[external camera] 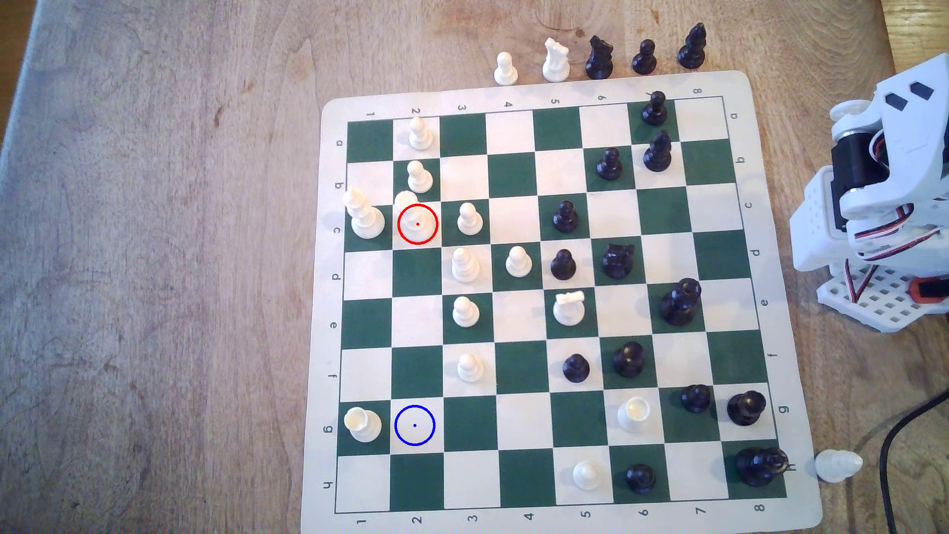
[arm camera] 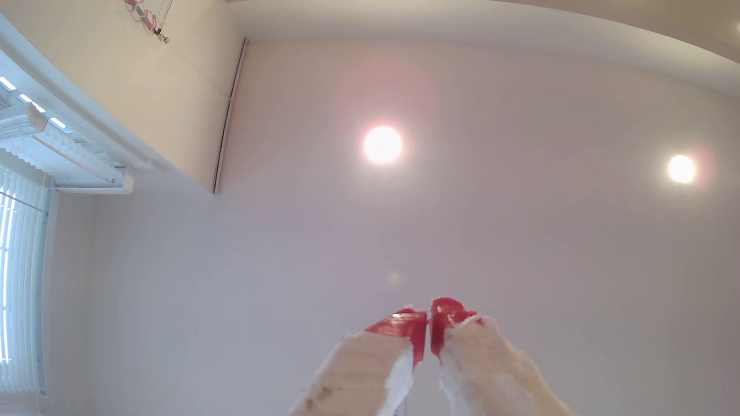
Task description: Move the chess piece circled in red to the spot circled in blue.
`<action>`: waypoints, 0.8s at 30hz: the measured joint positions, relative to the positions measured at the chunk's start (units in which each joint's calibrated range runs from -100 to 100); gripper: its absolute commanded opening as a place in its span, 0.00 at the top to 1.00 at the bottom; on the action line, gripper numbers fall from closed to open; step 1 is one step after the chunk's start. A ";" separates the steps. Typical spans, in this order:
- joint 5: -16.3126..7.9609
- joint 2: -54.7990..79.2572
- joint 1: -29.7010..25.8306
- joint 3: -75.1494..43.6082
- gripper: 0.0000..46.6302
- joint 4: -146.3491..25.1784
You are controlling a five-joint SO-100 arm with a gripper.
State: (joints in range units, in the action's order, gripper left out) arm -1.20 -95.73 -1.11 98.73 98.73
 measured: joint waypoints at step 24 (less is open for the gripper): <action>0.00 0.00 12.98 -24.85 1.00 -96.89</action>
State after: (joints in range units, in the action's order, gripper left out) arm -1.20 -95.73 11.87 73.88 1.83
